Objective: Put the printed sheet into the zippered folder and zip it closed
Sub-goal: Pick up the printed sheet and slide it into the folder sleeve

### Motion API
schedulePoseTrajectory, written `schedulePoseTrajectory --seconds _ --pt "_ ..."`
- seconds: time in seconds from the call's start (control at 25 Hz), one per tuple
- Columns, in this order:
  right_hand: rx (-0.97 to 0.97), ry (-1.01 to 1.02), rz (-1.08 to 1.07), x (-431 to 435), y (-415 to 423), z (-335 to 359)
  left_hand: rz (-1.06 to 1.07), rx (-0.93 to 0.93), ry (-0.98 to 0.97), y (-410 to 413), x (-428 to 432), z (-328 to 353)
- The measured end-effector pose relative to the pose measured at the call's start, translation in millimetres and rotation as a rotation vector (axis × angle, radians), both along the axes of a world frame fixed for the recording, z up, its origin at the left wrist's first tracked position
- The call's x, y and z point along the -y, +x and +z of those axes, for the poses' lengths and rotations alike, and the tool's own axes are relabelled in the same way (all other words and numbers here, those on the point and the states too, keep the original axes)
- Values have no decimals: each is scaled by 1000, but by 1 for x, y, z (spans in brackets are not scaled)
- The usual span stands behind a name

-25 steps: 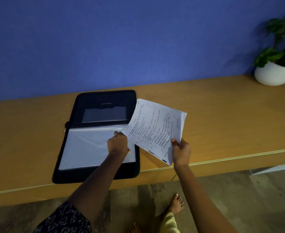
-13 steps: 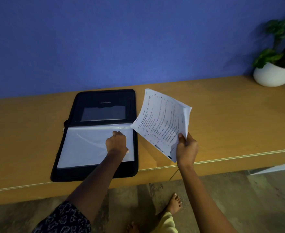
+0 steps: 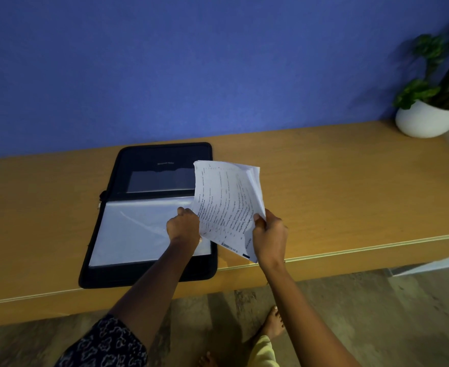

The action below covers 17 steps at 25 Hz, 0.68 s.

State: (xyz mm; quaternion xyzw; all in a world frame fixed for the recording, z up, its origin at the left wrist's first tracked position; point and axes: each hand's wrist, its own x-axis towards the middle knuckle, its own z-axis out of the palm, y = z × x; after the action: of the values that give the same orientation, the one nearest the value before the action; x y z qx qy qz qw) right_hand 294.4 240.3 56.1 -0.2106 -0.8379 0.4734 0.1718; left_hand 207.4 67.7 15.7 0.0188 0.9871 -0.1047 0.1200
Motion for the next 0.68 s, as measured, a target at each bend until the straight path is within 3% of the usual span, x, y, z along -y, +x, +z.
schedulePoseTrajectory --seconds 0.28,0.56,0.68 --pt "120 -325 -74 -10 -9 -33 -14 -8 58 8 -8 -1" --pt "281 -722 -72 -41 7 -69 -14 366 269 25 -9 -14" --pt "334 -808 -80 -52 20 -81 31 326 337 20 -4 -19"
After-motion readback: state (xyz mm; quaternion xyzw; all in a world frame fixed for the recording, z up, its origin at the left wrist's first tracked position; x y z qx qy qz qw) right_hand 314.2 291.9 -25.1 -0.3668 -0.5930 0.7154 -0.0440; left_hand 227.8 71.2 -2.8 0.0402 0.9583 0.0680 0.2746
